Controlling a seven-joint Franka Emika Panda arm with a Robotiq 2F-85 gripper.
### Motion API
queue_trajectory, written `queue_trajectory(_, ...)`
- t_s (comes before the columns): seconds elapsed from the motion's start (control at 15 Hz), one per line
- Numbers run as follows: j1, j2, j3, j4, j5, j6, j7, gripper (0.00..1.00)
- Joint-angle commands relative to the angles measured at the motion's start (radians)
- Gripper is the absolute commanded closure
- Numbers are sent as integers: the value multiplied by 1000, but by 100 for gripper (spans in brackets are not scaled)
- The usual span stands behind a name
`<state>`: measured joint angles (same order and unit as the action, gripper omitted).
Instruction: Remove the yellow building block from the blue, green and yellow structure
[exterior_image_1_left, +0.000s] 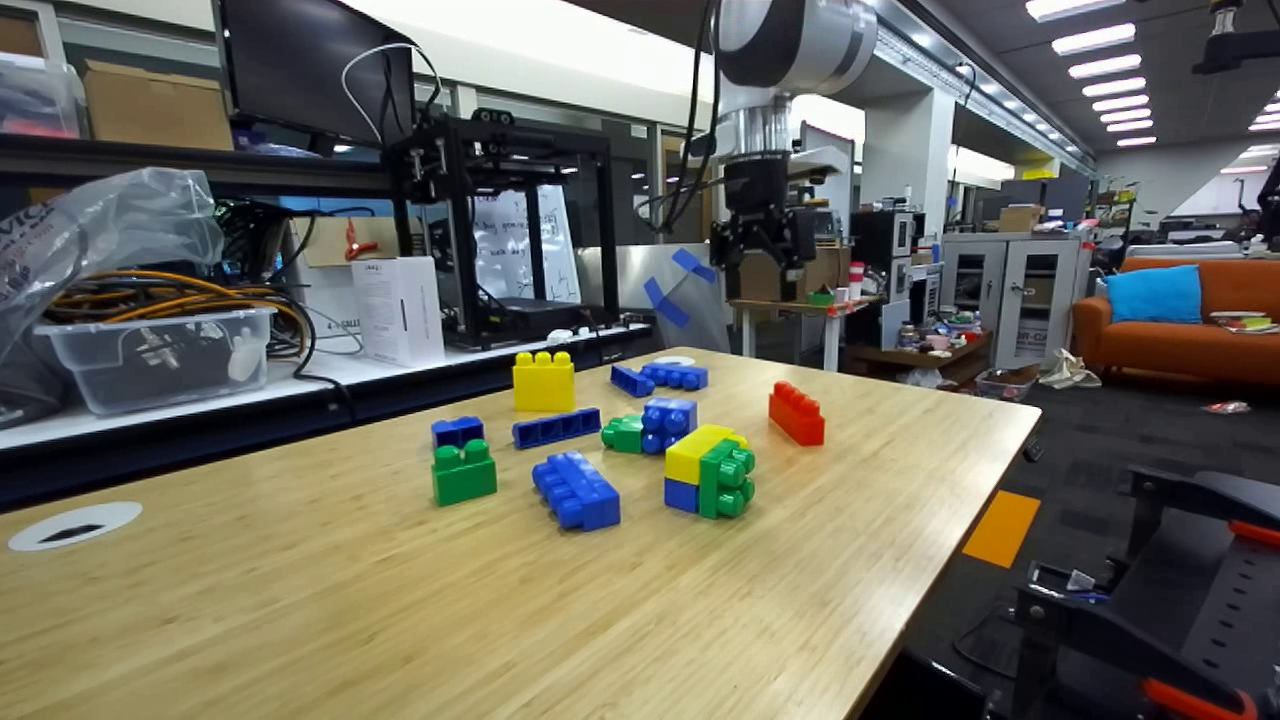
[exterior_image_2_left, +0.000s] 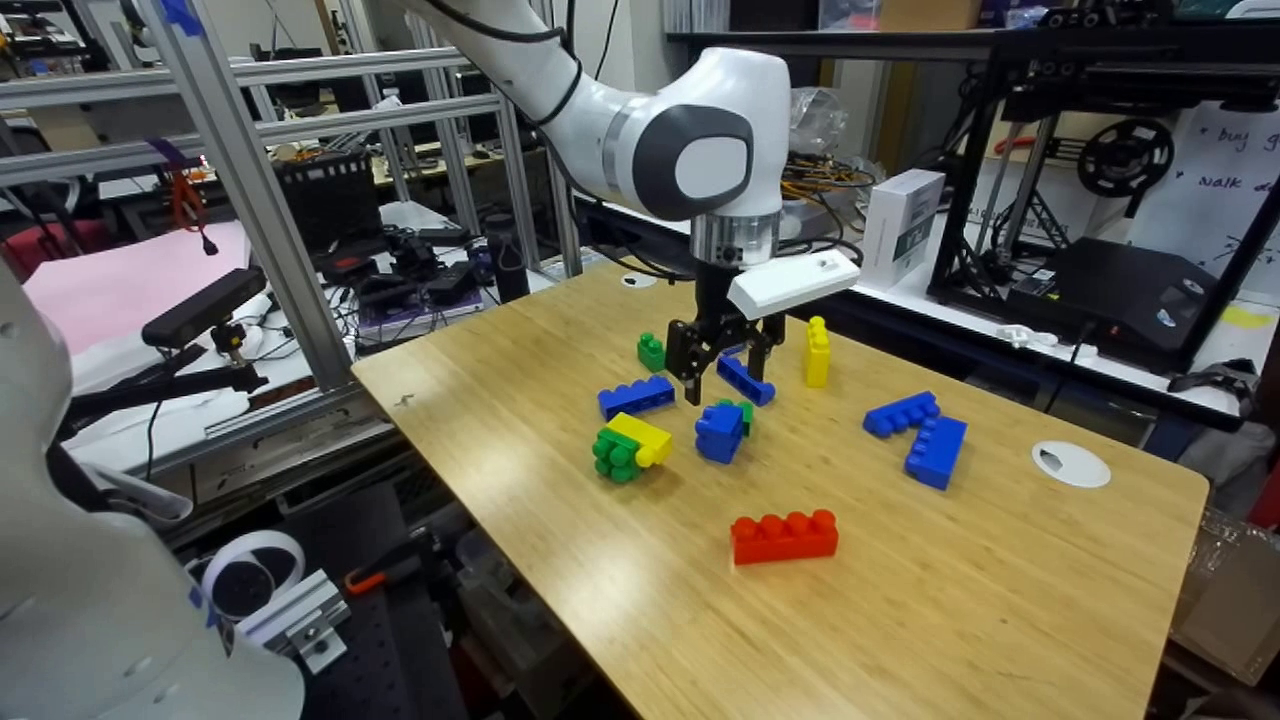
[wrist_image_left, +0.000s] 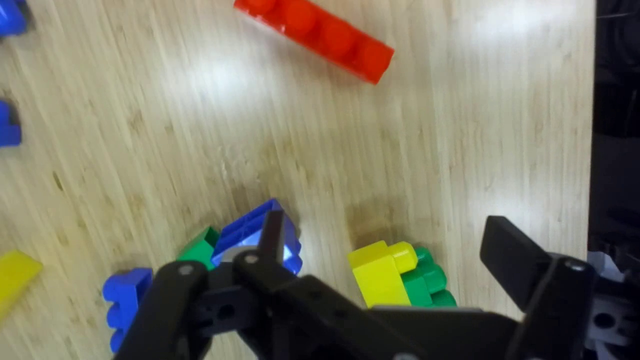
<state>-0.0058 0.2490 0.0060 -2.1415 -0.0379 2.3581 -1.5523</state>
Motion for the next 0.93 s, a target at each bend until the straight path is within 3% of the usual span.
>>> queue_trajectory(0.0, -59, 103, 82, 100, 107, -5, -229, 0)
queue_trajectory(0.33, -108, 211, 167, 199, 202, -59, -516, 0)
queue_trajectory(0.6, -120, 244, 203, 194, 230, -143, -698, 0)
queue_trajectory(0.87, -89, 224, 189, 148, 209, -199, -741, 0)
